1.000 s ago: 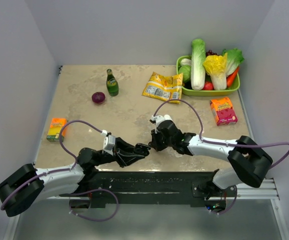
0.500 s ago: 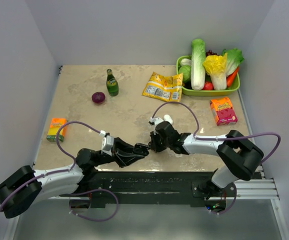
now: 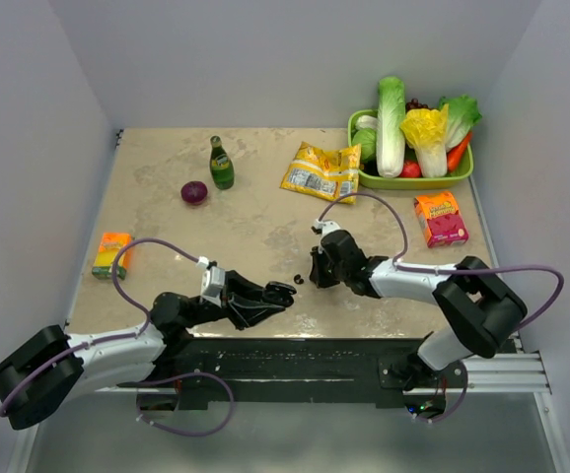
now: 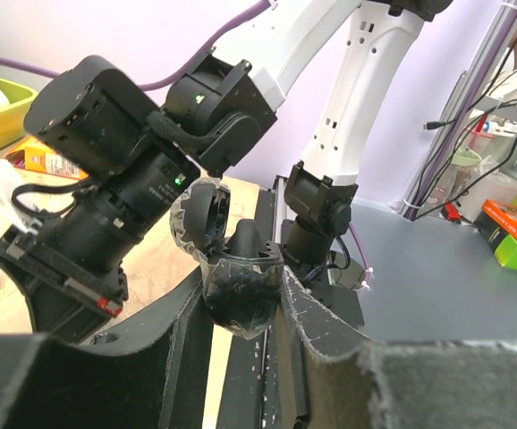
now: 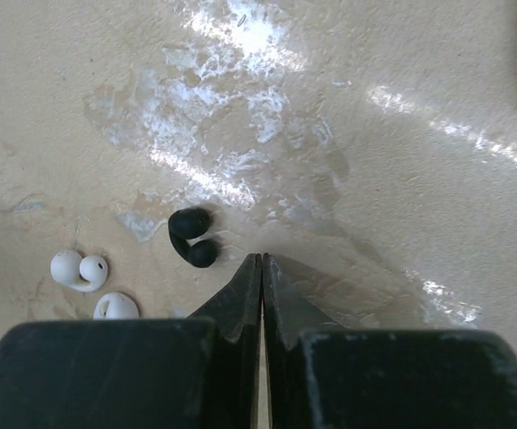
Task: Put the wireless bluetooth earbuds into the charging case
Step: Adjust the earbud at the center of the board.
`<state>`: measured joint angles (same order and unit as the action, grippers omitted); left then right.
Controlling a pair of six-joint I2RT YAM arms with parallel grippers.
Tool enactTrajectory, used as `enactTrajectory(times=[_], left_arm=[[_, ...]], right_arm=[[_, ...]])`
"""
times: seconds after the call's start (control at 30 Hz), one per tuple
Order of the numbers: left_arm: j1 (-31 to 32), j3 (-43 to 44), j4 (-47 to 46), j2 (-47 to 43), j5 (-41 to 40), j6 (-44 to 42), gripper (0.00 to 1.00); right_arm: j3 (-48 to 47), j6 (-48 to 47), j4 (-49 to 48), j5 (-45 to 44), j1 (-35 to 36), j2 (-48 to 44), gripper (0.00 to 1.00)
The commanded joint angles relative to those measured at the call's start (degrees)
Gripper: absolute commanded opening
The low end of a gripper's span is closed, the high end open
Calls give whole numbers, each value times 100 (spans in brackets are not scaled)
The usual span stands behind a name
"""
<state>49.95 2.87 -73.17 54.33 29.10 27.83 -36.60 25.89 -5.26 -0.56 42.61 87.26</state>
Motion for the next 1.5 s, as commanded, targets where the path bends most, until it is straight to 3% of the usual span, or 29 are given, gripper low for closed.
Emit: enactTrajectory(times=[0.0,0.17,0.27,1.03,1.47], left_arm=[[23,-1201,-2976,-1,-80,-155,0],[32,-1219,-2931,16,-124,-191,0],[32,-1201,-3002,113,-115,-182,0],[41,-1246,-2931,25,-142,-208,0],[41,-1263,-2958,34,-124,-208,0]], right_arm=[[144,-145,-335,37,-25,-620,7],[145,-663,-362,441,247,-1018,37],[-57,-936,-204,688,335,-826,42],[-533,-1034,-441,943,415,203,42],[-594,-998,-301,584,415,379,42]])
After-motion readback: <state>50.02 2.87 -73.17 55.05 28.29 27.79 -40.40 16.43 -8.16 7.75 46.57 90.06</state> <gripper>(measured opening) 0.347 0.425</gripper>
